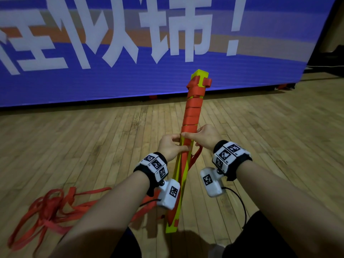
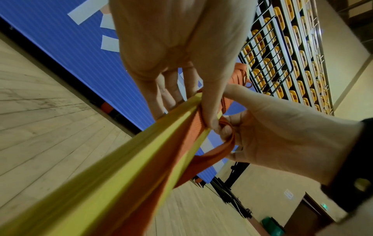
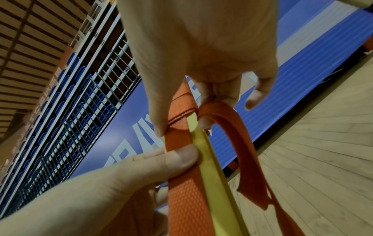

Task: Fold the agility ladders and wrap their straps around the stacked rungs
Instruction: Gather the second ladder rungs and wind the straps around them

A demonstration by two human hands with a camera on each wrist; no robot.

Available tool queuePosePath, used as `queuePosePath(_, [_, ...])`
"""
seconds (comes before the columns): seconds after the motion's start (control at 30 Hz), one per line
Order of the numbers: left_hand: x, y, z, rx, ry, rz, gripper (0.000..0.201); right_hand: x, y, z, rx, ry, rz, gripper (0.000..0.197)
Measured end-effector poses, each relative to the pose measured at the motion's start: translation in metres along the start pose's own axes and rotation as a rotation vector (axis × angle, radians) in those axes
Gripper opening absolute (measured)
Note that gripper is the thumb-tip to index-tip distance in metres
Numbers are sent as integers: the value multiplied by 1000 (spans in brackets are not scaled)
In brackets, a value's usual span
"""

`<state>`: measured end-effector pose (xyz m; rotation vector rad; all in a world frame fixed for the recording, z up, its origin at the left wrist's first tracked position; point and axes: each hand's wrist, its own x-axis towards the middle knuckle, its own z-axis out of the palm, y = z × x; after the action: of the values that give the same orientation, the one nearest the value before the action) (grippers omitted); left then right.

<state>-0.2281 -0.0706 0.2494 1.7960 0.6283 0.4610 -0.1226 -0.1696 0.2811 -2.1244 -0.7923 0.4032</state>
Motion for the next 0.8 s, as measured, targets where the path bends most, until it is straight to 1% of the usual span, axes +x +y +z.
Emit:
queuePosePath(0.1, [1, 0, -5, -97, -132, 1, 32, 1, 3, -4, 38, -8, 16, 37])
queuePosePath(0.2, [-1, 0, -8, -193, -243, -32, 36, 3, 5, -8, 64, -17, 27, 36])
queuePosePath(0.3, [0, -1, -11, -297, -335, -90, 32, 2, 7, -14, 95, -33, 24, 36])
queuePosePath(0.37, [0, -1, -14, -335, -352, -119, 28, 0, 9, -19, 141, -66, 9, 35])
queuePosePath(0.43, [0, -2, -15, -348, -360, -123, 30, 0, 10, -19, 162, -98, -10, 34])
queuePosePath(0.53, [1, -3, -15, -338, -409, -128, 33, 1, 13, -18, 167, -115, -16, 34])
queuePosePath(0.7, [-2, 0, -17, -355, -497, -129, 21, 1, 14, -16, 203, -145, -22, 31])
queuePosePath(0.8, [-2, 1, -17, -387, -516, -143, 24, 1, 13, -17, 234, -147, -23, 35])
